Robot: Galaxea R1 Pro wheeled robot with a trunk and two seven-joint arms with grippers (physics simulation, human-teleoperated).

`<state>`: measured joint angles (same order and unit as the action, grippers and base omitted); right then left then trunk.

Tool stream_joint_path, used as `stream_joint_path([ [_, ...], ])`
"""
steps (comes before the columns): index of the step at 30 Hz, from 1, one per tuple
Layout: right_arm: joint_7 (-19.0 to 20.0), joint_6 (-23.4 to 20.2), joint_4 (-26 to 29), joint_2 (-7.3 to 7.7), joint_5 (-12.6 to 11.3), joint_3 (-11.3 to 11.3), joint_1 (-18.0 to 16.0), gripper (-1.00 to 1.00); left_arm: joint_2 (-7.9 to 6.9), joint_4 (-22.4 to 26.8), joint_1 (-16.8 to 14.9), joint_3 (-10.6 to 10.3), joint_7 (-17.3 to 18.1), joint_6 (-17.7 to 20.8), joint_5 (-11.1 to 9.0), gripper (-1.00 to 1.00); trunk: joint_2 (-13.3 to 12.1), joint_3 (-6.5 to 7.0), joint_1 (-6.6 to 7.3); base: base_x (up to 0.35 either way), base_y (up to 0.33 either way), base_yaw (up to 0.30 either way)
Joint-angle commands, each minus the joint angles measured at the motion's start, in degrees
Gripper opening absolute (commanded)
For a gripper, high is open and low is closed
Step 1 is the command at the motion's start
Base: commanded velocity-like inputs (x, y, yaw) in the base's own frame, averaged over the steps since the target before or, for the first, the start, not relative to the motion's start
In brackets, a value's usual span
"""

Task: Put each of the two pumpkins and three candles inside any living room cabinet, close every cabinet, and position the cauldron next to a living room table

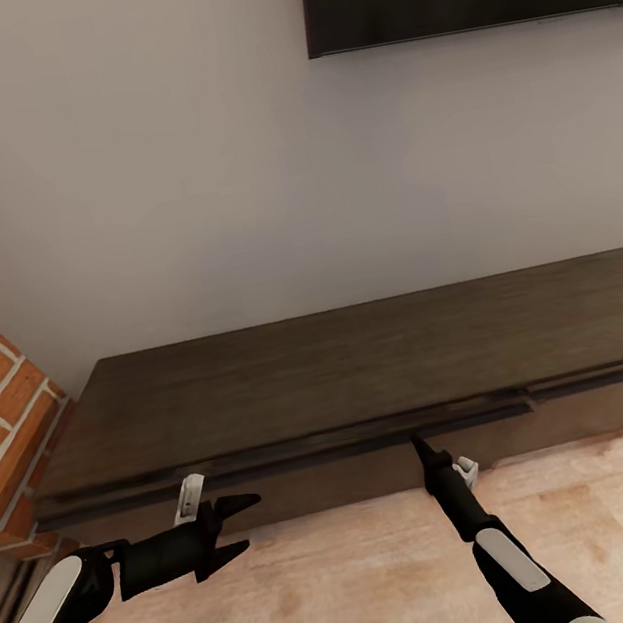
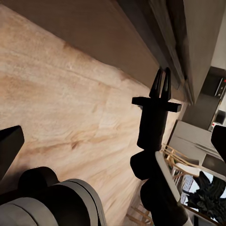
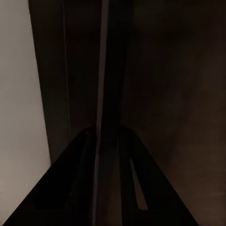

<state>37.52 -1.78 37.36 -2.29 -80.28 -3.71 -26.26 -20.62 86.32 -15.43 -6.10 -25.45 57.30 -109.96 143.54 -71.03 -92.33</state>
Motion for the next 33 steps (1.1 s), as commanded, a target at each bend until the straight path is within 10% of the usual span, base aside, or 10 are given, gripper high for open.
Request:
stream_joint_path([
  [1,0.6,-0.3,0.0,0.01,-0.5,-0.3,0.0,-1.0,-0.03,0.0,0.0,0.0,-0.6,0.0,-0.6,1.0,0.0,-0.04,0.04,-0.262,0.0,0.0],
  [33,0.7,-0.3,0.0,0.01,-0.4,-0.3,0.0,-1.0,-0.03,0.0,0.0,0.0,-0.6,0.0,-0.6,1.0,0.0,-0.04,0.04,-0.187,0.0,0.0],
])
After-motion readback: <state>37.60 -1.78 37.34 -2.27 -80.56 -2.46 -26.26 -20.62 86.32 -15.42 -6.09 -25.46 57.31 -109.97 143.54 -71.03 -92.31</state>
